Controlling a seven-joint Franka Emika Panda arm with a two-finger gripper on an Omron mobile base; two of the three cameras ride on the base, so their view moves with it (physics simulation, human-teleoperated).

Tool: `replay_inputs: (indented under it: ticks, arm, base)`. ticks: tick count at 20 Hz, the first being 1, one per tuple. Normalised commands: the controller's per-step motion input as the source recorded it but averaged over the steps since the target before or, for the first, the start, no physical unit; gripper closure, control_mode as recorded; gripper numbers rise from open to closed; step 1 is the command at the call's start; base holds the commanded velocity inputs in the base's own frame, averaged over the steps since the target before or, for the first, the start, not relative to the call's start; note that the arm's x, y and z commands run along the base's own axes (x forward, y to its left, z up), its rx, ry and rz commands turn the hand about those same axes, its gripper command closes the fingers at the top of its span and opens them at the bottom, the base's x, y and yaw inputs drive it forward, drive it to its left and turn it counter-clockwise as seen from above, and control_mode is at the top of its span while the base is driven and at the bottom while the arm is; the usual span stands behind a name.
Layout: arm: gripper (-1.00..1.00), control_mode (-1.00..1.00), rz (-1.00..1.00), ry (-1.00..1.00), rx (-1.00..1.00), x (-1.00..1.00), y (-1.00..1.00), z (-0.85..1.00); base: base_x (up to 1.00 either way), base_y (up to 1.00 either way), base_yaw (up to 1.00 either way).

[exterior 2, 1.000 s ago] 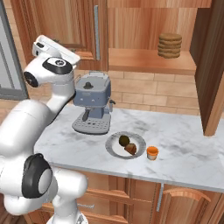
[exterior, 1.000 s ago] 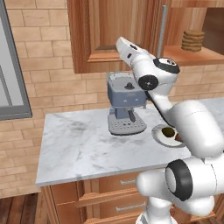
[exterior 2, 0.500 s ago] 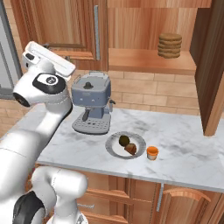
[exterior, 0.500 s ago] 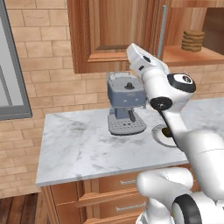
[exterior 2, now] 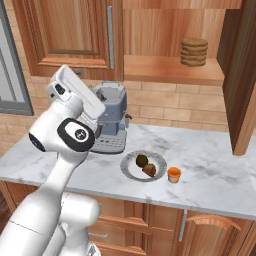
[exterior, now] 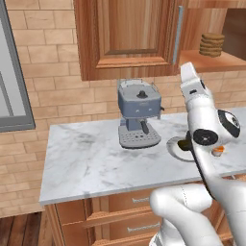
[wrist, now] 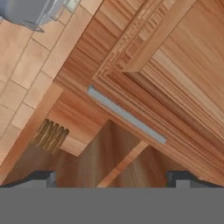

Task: Pick the avocado and bread from the counter and place them on the plate. Then pick the jam from the cabinet and place it next to the plate. Lastly close the cabinet door.

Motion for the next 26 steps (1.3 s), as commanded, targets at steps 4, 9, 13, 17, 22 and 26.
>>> replay_inputs:
  ticks: [4,9,13,17,22,26]
  arm:
    - [-1.0,-1.0,0.18,-0.01,0.31,-0.13,-0.79,0.0]
    - [-1.0,-1.0,0.37,-0.03,0.34,0.0,-0.81,0.0]
    - [-1.0,-1.0,0.49,0.0,0.31,0.0,-0.54,-0.17]
    - [-1.0,-1.0,0.5,-0.09,0.3,0.0,-0.29,-0.2]
    - [-1.0,-1.0,0.38,-0.22,0.25,-0.4,-0.66,0.09]
    - [-1.0,-1.0,0.22,-0.3,0.07,-0.44,-0.73,0.21]
  base:
    - [0.0,0.0,0.0]
    - [0.0,0.0,0.0]
    - [0.0,0.0,0.0]
    - [0.0,0.0,0.0]
    - [0.0,0.0,0.0]
    - [0.0,0.0,0.0]
